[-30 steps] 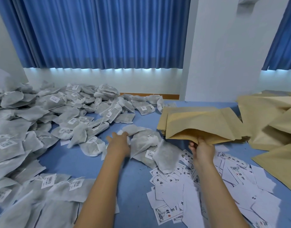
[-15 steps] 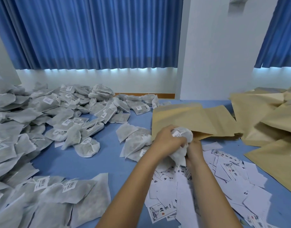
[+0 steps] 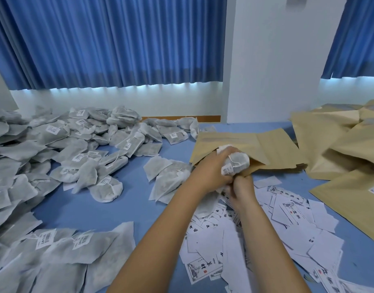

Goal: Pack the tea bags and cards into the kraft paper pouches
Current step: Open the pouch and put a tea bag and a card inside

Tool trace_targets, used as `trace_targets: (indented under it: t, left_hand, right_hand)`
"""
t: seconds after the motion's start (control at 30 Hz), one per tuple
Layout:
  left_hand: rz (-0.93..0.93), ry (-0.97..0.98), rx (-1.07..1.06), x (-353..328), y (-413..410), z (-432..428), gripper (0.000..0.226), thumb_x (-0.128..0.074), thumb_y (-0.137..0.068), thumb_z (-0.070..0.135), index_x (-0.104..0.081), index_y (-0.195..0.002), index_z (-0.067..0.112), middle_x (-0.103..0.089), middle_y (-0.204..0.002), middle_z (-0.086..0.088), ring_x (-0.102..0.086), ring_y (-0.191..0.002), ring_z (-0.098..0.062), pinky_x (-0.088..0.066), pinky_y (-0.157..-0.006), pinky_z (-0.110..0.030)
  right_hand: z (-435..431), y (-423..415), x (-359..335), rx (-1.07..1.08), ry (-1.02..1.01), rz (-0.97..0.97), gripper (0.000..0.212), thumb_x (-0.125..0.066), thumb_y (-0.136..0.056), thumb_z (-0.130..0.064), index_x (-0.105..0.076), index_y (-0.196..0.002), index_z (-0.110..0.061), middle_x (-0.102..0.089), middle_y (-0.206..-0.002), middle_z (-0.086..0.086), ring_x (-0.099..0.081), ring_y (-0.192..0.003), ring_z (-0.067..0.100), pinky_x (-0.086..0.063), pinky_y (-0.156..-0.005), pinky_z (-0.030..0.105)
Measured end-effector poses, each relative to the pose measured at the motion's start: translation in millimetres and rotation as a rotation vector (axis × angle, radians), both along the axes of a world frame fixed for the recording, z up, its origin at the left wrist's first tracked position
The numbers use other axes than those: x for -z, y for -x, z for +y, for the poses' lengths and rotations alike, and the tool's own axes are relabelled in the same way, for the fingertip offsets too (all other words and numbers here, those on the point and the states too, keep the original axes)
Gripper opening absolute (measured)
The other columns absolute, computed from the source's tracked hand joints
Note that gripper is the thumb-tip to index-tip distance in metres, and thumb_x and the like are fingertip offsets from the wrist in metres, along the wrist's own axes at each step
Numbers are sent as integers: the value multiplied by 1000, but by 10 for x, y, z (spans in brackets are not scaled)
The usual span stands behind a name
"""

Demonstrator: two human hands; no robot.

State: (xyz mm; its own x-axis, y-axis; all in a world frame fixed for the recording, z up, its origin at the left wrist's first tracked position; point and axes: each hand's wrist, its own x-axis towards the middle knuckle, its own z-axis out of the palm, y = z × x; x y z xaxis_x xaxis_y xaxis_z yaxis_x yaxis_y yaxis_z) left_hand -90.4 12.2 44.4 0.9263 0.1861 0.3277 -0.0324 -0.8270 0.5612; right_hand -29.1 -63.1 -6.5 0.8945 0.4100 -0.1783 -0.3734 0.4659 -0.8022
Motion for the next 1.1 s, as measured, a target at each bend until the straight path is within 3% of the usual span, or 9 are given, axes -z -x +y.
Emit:
trace_targets:
  t: [0.13, 0.3, 0.37, 0.53, 0.63, 0.8, 0.9, 1.03, 1.1]
  left_hand:
    - [-10, -436, -17, -43, -29, -27, 52, -56, -85, 11, -50, -129, 37, -39, -105, -5, -43, -90, -22, -32, -64, -29]
    - [248, -673, -449, -2, -266, -25, 42, -47, -95, 14, -44, -137, 16, -42, -132, -15, -42, -120, -33, -46, -91, -36]
    - [354, -637, -408, 97, -328, 5, 36, -41, -97, 14, -48, -132, 9, -47, -135, -14, -46, -122, -31, -45, -96, -34]
    - [296, -178, -492, -94, -413, 154, 35, -31, -101, 26, -38, -133, 15, -41, -137, -12, -37, -127, -26, -23, -109, -27]
    - [425, 58, -356, -162, -346, 58, 25, -30, -103, 25, -49, -115, 15, -48, -86, -5, -46, -84, -16, -38, -87, -10]
    - [-148, -352, -56, -80, 23, -265, 26, -42, -89, 16, -68, -92, 13, -65, -89, -4, -59, -81, -21, -43, -61, -32]
    - [-383, -416, -380, 145, 278, -91, 20, -45, -79, 16, -64, -76, 13, -62, -83, -4, -58, -79, -25, -46, -57, -36]
    - [511, -213, -855, 429, 430, 302, 59, -44, -91, 54, -30, -141, 25, -27, -145, -13, -19, -137, -36, -36, -98, -51]
    - [493, -115, -842, 519, 481, 421, 58, -47, -93, 51, -28, -142, 25, -31, -140, -13, -27, -130, -35, -42, -93, -46]
  right_hand:
    - [-23, -20, -1, -6, -11, 100, 17, -49, -92, 2, -62, -94, -10, -69, -71, 5, -68, -54, 12, -52, -45, 23]
    - [81, 70, -4, -2, 202, -232, 46, -41, -90, 8, -56, -118, -26, -68, -96, -4, -70, -75, 6, -53, -59, 23]
    - [106, 97, -23, 18, 333, -372, 59, -44, -89, 5, -48, -135, -31, -65, -109, -7, -66, -87, 6, -49, -67, 19]
    - [62, 145, -110, -123, 216, -351, 83, -27, -78, 21, -39, -143, -30, -66, -68, 12, -54, -39, 17, -45, -41, 21]
    - [-9, 29, -116, -83, 131, -266, 65, -25, -82, 22, -47, -134, -12, -63, -84, 20, -58, -42, 18, -48, -42, 21]
    - [-120, -113, -86, 69, 55, -71, 37, -34, -91, 13, -50, -113, -11, -62, -82, 5, -60, -62, 11, -49, -48, 20]
    - [-147, -129, -72, 102, -54, 62, 31, -38, -94, 12, -46, -117, -7, -59, -114, 16, -66, -73, 23, -55, -52, 23]
    - [-174, -132, -66, 130, -59, 145, 29, -43, -96, 7, -43, -124, 0, -51, -124, 18, -68, -63, 23, -54, -51, 19]
    - [-167, -120, -56, 122, -24, 170, 34, -43, -97, 5, -42, -131, 3, -51, -127, 17, -68, -64, 23, -53, -48, 18]
